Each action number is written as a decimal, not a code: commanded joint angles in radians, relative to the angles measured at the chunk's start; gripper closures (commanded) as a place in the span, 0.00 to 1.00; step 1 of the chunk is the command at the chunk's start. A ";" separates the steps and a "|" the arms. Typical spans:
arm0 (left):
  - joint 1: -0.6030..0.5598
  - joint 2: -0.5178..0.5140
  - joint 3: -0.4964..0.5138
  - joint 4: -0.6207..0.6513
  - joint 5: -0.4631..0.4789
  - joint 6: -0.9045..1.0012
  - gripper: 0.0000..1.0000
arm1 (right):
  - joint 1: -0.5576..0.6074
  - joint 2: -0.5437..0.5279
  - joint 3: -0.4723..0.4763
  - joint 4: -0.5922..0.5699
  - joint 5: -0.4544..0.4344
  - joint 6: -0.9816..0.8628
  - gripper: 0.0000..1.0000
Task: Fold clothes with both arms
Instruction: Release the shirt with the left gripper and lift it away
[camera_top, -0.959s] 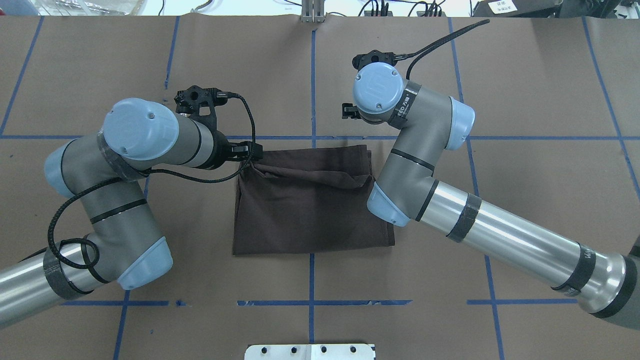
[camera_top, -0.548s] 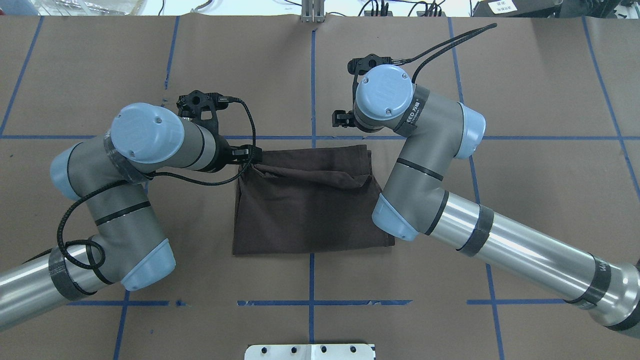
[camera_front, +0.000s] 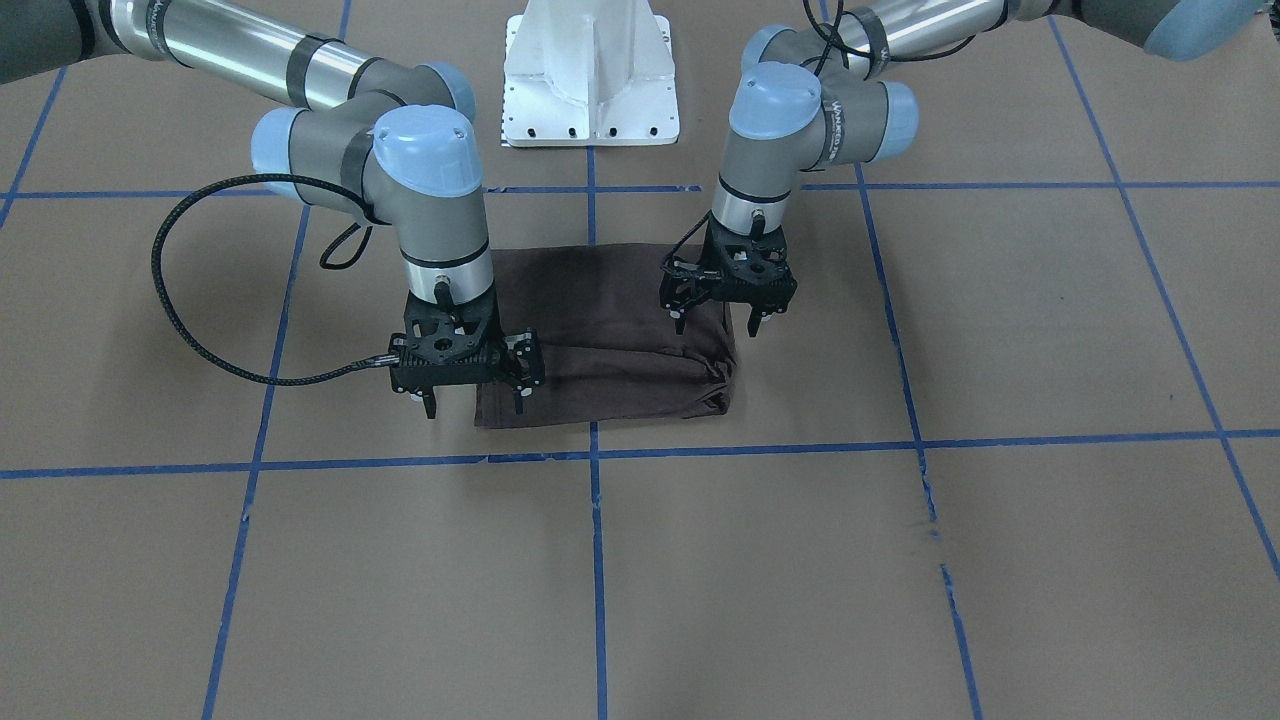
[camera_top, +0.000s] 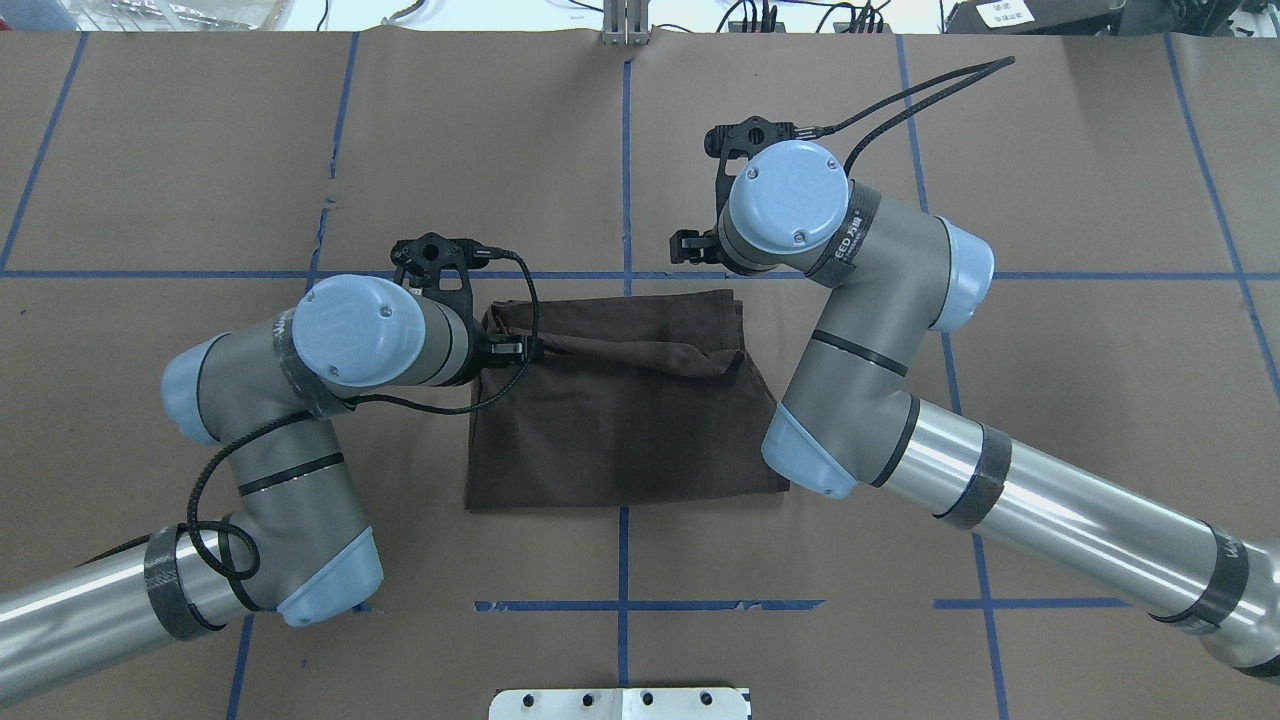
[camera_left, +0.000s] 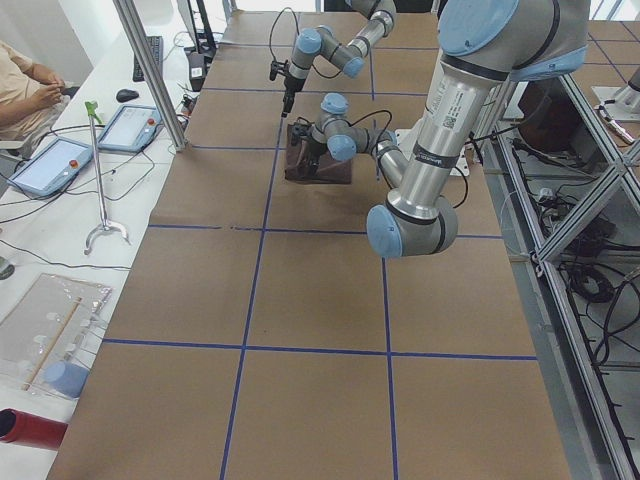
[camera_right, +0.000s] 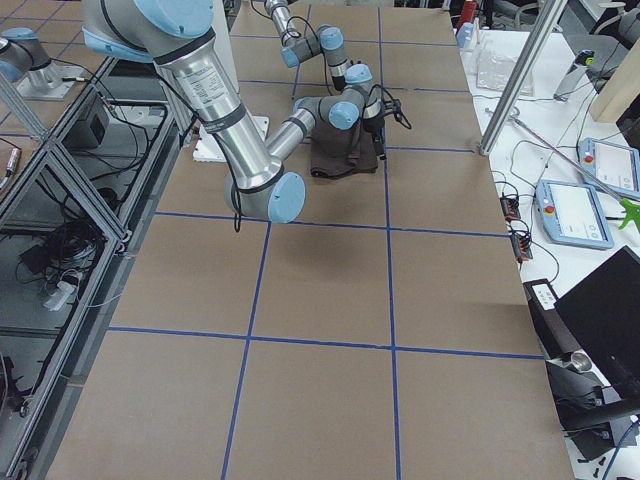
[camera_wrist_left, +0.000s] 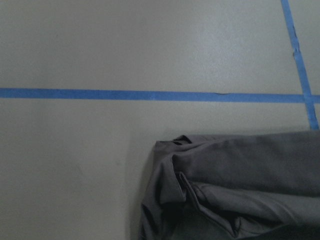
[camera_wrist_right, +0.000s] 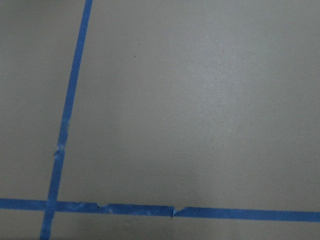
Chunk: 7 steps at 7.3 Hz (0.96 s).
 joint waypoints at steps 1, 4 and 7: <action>0.017 -0.013 0.028 0.001 0.021 0.000 0.00 | 0.000 -0.001 0.005 0.000 0.000 0.000 0.00; 0.017 -0.044 0.074 0.001 0.021 0.000 0.00 | 0.000 -0.001 0.005 0.000 0.000 -0.002 0.00; -0.040 -0.079 0.134 0.000 0.019 -0.009 0.00 | 0.000 -0.001 0.004 0.002 0.002 -0.005 0.00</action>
